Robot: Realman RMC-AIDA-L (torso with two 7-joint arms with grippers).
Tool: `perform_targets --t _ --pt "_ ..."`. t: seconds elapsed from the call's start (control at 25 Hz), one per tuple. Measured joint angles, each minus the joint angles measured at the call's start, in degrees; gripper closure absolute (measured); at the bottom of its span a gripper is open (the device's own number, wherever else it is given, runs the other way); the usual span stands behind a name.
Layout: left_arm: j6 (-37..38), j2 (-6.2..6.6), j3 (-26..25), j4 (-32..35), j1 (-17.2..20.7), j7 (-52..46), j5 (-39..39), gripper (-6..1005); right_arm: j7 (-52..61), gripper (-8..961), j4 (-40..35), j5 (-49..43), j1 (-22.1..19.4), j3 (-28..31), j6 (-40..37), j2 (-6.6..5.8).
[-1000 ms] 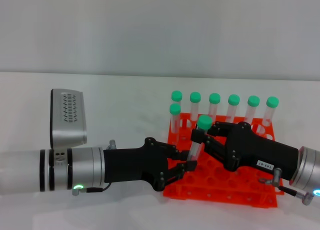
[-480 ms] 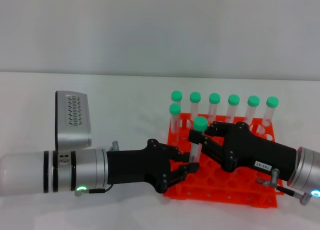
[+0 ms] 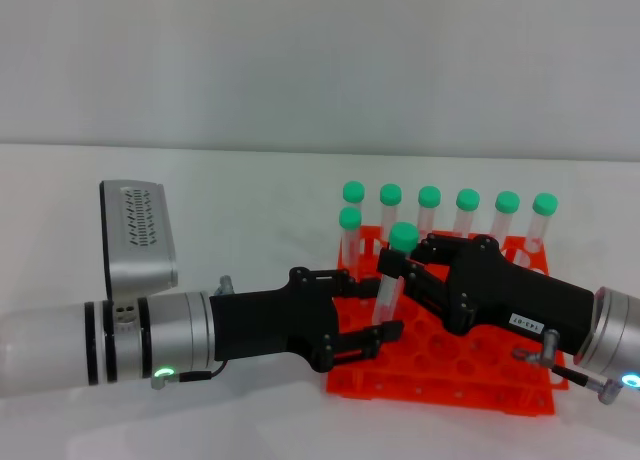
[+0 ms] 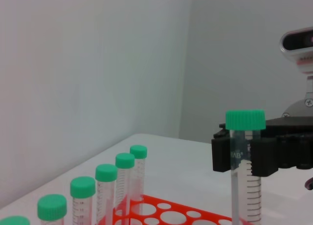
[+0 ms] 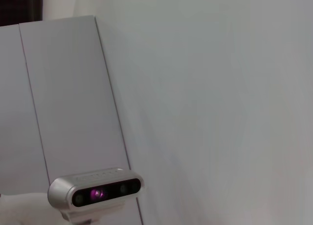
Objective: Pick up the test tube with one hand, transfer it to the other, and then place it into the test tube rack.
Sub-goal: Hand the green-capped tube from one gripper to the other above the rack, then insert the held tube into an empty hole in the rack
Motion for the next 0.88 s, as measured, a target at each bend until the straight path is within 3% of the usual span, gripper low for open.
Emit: perform_targets --t 0.12,0.52,0.88 --pt "0.04 0.01 -0.06 0.01 0.12 0.95 -0.24 496 0.01 762 0.02 0.0 0.0 0.24 0.08 0.03" --pt "0.78 -0.07 -0.06 -2.07 2.59 7.07 -5.54 132 -0.73 762 0.24 -0.04 -1.0 3.59 0.45 0.09" --pt "5.15 -0.08 -0.1 -7.44 9.84 18.05 -20.63 125 -1.84 762 -0.01 0.0 -1.73 6.54 0.51 0.19"
